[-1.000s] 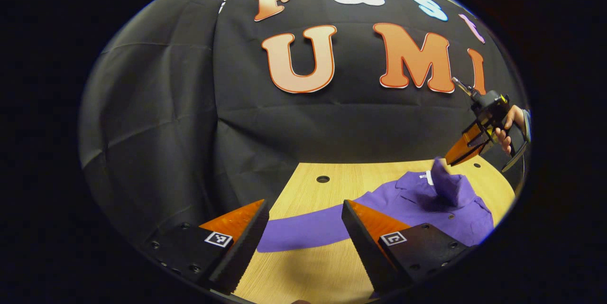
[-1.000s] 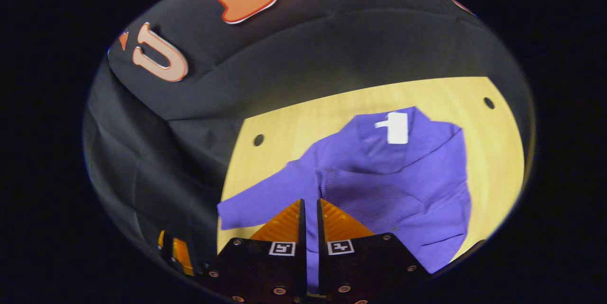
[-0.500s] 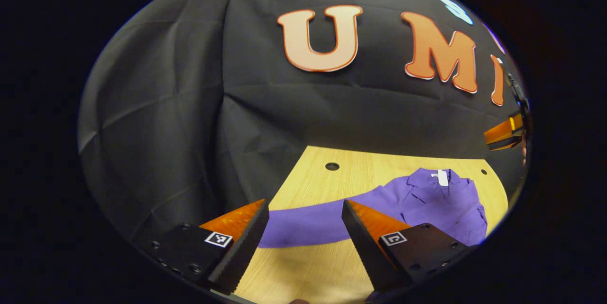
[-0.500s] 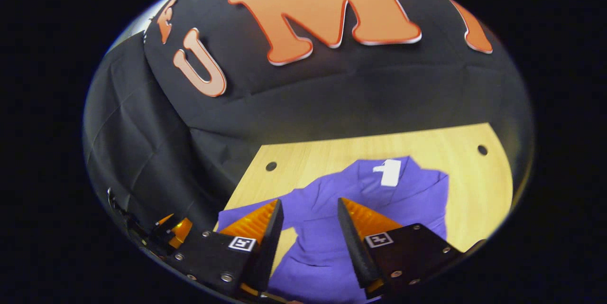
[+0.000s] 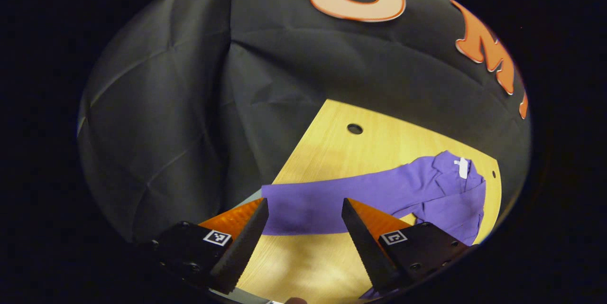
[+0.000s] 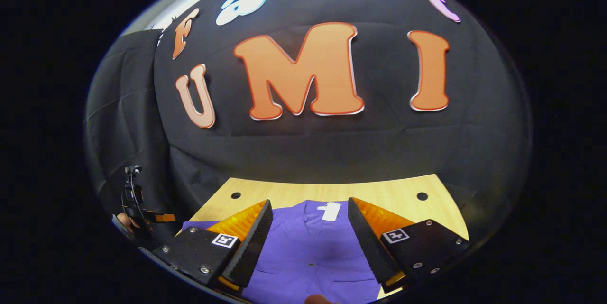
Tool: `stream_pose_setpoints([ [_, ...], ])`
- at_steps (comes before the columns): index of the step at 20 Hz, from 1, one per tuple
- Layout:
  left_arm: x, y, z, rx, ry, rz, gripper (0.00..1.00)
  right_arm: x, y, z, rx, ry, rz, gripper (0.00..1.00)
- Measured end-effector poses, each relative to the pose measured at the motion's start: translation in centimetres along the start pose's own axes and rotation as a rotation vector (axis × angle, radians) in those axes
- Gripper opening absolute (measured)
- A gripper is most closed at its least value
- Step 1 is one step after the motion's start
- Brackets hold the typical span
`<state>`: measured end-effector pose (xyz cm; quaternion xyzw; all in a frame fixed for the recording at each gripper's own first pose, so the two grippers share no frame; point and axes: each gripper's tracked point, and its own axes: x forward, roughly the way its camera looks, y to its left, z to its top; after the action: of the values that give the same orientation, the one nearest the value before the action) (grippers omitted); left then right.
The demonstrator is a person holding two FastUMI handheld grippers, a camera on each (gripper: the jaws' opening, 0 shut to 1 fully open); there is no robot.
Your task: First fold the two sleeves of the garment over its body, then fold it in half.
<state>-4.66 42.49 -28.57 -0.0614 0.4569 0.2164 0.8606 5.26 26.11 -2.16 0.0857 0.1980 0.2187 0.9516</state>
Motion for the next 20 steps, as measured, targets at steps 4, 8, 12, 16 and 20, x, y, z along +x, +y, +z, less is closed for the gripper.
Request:
stream_pose_setpoints([
  [4,3.8,0.9,-2.2,0.007,0.143,0.01,0.99,-3.5,-4.4,0.0,-0.048,-0.052,-0.126,0.95],
  [8,7.6,2.3,-5.1,0.019,0.275,0.013,0.99,-6.8,-6.6,-0.7,-0.098,-0.056,-0.219,0.95],
  [12,10.4,2.8,-6.7,0.011,0.388,0.003,1.0,-9.3,-7.2,-1.0,-0.136,-0.071,-0.271,0.95],
  [16,12.8,3.4,-8.2,0.004,0.479,-0.026,0.99,-11.2,-8.7,-1.8,-0.112,-0.062,-0.316,0.95],
  [20,13.9,3.6,-8.8,0.001,0.519,-0.03,0.99,-12.9,-10.3,-3.1,-0.097,-0.034,-0.354,0.95],
])
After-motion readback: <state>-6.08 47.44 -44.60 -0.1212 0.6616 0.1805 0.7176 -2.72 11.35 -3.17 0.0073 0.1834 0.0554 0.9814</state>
